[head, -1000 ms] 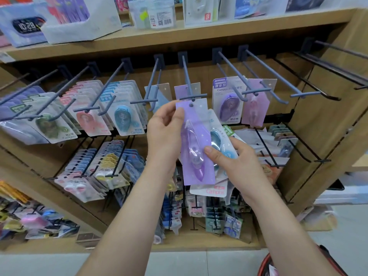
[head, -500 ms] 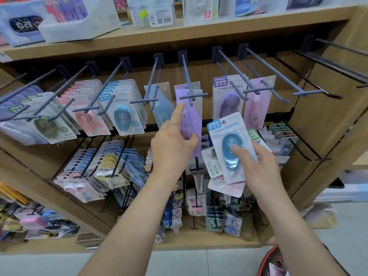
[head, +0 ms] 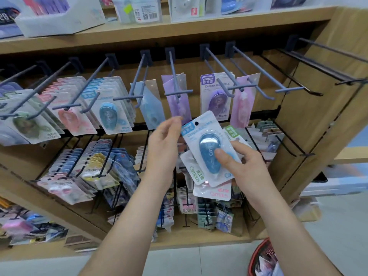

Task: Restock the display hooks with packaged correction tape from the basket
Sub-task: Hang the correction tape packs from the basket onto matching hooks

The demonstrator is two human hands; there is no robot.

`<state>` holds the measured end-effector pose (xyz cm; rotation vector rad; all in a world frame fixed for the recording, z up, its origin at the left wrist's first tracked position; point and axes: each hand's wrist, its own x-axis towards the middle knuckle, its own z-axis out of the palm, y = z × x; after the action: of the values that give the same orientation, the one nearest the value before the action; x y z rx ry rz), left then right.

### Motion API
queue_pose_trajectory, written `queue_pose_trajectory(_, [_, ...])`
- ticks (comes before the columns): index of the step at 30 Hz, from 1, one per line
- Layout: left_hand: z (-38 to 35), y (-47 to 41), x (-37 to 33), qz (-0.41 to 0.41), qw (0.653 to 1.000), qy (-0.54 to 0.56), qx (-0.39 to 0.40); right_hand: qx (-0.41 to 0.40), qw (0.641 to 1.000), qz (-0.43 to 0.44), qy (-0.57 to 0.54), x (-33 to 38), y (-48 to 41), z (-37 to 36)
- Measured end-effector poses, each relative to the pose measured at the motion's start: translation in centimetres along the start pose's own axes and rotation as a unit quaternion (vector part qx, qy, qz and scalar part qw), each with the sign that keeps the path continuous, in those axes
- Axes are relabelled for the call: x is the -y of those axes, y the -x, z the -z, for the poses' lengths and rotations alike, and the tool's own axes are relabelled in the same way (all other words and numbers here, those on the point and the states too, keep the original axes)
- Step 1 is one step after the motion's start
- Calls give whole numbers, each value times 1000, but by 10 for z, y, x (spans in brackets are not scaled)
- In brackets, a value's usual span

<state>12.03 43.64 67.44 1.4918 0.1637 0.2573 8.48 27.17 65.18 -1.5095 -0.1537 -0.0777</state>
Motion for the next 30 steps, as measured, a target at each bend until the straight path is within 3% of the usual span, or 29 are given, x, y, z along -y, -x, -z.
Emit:
queue_pose_trajectory(2, [0, 14, -3, 30, 997, 29, 59, 19, 1000, 5, 12, 1, 0, -3])
queue_pose_trajectory(4, [3, 19, -4, 33, 997, 22, 65, 33, 999, 6, 17, 0, 0, -7])
queue_pose_trajectory(15, [34, 25, -14, 62, 977, 199, -54, 117, 992, 2, 53, -8, -5, -16])
queue_pose_trajectory(23, [67, 12, -23, -26, 984, 123, -125, 158, 983, 5, 96, -19, -25, -51])
queue_pose_trajectory(30, [68, 5, -31, -72, 986, 104, -106, 177, 975, -2, 131, -31, -34, -68])
